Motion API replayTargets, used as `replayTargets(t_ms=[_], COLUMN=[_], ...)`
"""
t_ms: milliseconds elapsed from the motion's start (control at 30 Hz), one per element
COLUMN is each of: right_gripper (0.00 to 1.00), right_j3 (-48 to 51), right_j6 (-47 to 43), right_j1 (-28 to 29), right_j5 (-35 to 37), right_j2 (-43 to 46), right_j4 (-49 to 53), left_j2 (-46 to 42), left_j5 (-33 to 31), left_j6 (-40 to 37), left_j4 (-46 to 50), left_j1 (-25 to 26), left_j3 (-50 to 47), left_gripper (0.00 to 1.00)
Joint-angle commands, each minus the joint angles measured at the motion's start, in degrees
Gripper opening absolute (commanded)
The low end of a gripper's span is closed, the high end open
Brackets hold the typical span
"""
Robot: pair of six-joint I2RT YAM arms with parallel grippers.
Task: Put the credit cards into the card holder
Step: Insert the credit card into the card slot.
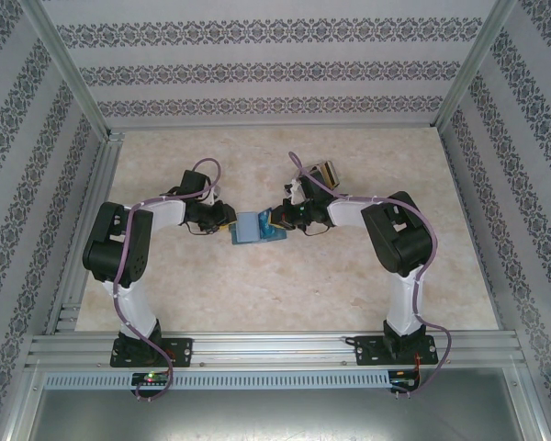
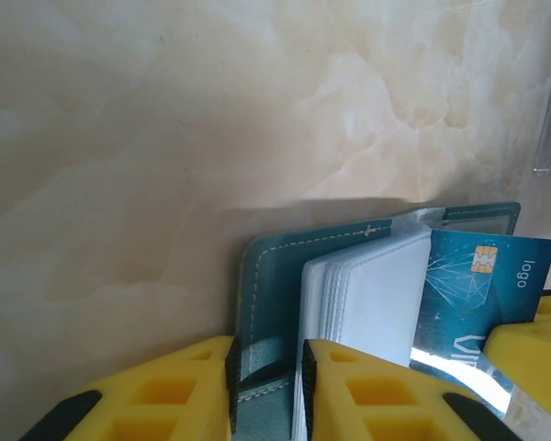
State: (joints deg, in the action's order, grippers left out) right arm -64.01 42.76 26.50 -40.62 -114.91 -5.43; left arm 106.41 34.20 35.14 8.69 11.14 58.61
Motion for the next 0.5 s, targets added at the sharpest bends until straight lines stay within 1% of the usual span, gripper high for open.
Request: replayTargets(t_ms=[0,467], right_gripper=[0.06,0.06], right_j3=[-0.48,0.37], right_j6=[0.06,0.02], right_j1=[0.73,0.48], right_j5=[-1.68,-1.75], right_j2=[2.08,4.22], right_j4=[-0.52,-0.73], left_j2=[1.37,1.93], left_j5=[1.40,1.14], left_j6=[-0.14,-0.33], left_j4=[-0.70,-0.31], left_j1=[0.62,0.60], left_j3=[-0.75,-0.44], left_gripper=[0.26,0.26])
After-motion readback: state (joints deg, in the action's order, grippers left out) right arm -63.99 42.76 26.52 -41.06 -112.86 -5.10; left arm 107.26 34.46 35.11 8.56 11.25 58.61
